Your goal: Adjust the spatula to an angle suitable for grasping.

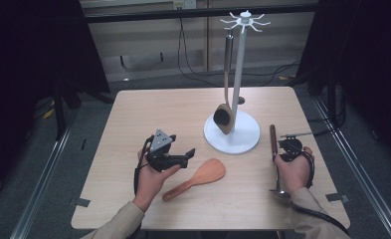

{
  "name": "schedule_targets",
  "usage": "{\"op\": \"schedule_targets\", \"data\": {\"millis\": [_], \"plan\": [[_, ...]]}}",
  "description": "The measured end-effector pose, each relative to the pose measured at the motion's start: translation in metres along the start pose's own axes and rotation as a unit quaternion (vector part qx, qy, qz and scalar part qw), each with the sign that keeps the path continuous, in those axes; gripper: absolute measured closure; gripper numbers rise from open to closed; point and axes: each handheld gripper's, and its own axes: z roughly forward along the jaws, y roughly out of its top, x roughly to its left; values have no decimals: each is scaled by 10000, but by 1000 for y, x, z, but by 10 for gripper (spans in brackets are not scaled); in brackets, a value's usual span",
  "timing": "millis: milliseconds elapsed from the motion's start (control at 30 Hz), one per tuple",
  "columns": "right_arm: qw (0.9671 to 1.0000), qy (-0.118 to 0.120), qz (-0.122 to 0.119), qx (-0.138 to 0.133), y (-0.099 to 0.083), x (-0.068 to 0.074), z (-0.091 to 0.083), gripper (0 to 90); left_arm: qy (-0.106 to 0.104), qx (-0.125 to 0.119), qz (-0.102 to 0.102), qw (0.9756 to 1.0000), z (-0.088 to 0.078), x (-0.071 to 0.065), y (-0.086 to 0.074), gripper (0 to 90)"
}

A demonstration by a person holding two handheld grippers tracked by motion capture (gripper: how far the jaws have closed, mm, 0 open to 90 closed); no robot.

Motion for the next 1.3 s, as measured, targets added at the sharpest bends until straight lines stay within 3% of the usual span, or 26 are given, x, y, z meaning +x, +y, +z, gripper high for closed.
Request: {"op": "schedule_targets", "data": {"millis": [200,367,433,567,667,767,867,967,1033,1167,1200,1233,1300], "plan": [[9994,14,294,189,3,-9,1,833,-1,18,3,10000,1,1,0,139],[9989,-201,288,321,9,-3,4,841,-22,13,-10,10000,2,0,-1,139],[9981,-266,419,355,11,-1,4,859,-27,18,8,10000,2,-1,-1,139],[9974,-237,678,-9,9,-6,5,861,-31,-9,14,10000,0,-1,0,139],[9968,-14,712,-376,9,-8,-3,861,12,-1,-12,10000,0,1,-1,139],[9937,196,695,-854,9,-7,-17,863,32,-9,-4,10000,-1,2,0,139],[9862,449,617,-1472,3,-3,-33,867,42,-42,-8,10000,-2,1,1,139],[9794,595,492,-1867,-3,-1,-45,868,42,-17,4,10000,-2,-1,1,139],[9725,734,386,-2178,-8,1,-50,868,10,0,12,10000,0,-2,0,139],[9636,950,301,-2480,-15,8,-57,868,-5,19,28,10000,1,-3,0,139],[9607,1014,287,-2566,-16,10,-59,868,1,11,18,10000,2,-3,-1,138],[9555,1034,223,-2755,-18,15,-63,868,11,8,5,10000,2,-3,-1,139],[9515,1025,137,-2896,-18,22,-67,868,44,27,23,10000,2,-3,-1,139]]}}
